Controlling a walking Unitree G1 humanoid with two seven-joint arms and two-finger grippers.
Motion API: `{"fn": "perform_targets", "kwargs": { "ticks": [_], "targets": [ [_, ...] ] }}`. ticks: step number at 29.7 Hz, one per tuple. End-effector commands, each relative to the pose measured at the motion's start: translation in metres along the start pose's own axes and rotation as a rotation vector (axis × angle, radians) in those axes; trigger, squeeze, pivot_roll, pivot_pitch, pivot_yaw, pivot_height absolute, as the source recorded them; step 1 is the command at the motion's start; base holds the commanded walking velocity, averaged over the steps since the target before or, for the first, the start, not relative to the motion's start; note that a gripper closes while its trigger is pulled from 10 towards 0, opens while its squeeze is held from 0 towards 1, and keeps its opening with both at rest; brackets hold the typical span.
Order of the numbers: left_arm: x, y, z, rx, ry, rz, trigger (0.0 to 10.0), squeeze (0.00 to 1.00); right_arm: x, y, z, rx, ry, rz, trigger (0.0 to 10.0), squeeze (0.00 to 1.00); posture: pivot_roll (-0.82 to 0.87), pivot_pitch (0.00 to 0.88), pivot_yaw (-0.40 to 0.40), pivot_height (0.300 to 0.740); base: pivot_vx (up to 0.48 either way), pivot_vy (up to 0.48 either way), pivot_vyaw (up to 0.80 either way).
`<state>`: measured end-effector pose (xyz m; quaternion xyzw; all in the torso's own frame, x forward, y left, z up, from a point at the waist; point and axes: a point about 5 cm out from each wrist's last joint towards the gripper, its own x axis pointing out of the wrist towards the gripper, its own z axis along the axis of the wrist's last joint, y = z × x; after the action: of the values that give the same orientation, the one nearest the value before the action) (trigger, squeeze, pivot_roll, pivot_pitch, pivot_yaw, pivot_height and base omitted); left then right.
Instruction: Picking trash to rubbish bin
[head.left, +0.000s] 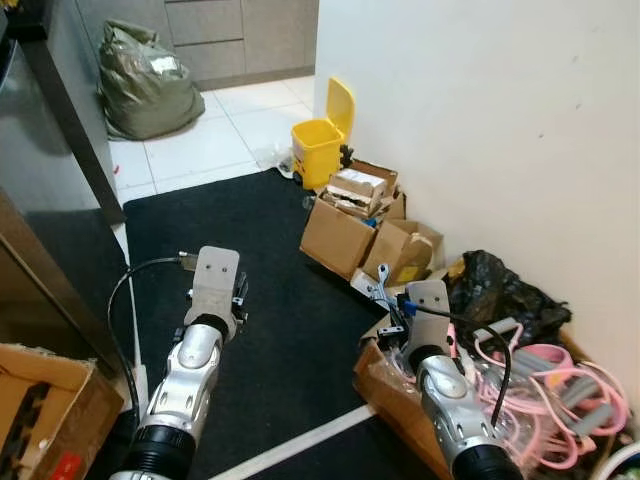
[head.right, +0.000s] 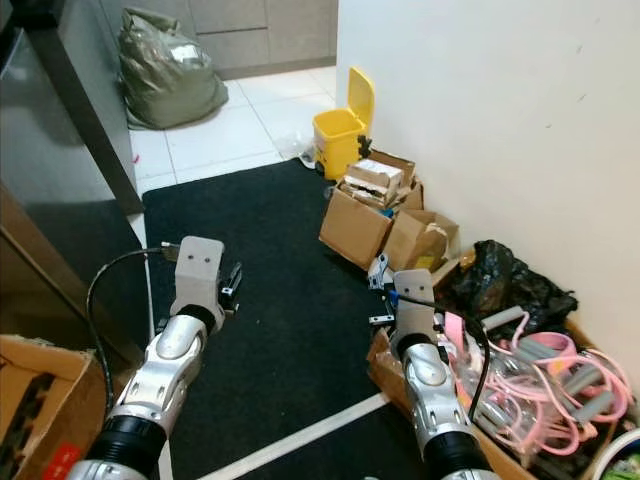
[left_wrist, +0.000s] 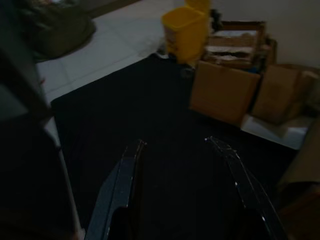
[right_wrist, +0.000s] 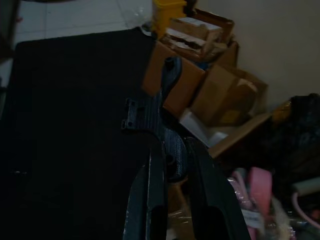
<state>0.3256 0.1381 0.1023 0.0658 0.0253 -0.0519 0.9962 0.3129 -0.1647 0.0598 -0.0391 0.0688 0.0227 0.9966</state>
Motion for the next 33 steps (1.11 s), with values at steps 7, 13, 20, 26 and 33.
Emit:
{"fn": "perform_targets", "kwargs": {
  "ticks": [7,13,20,26,33],
  "targets": [
    [-0.0021,-0.0004,-0.0041,0.002,0.017,-0.002,10.0,0.0,-0.0014,-0.0014,-0.0031,-0.002,0.011,-0.002,10.0,0.0,0.0,0.106,0.003,0.74,0.326,0.0,0.0],
    [-0.005,-0.0024,-0.0069,0.01,0.024,-0.005,10.0,0.0,-0.002,-0.0015,-0.0039,-0.008,0.012,0.002,10.0,0.0,0.01,0.105,0.0,0.74,0.087,0.0,0.0],
    [-0.0059,-0.0002,-0.0067,0.026,0.018,0.006,10.0,0.0,-0.0015,-0.0016,-0.0043,-0.015,0.016,0.013,10.0,0.0,0.01,0.098,-0.006,0.74,0.0,0.0,0.0],
    [-0.0065,0.0005,-0.0071,0.029,0.019,0.004,10.0,0.0,-0.0003,0.0026,-0.0031,-0.036,0.016,0.039,10.0,0.0,0.02,0.088,-0.009,0.74,0.0,0.0,0.13],
    [-0.0083,0.0016,-0.0121,0.037,0.045,0.004,10.0,0.0,0.0002,0.0044,-0.0029,-0.051,0.017,0.051,10.0,0.0,0.02,0.08,-0.014,0.74,0.0,0.0,0.8]
  ]
}}
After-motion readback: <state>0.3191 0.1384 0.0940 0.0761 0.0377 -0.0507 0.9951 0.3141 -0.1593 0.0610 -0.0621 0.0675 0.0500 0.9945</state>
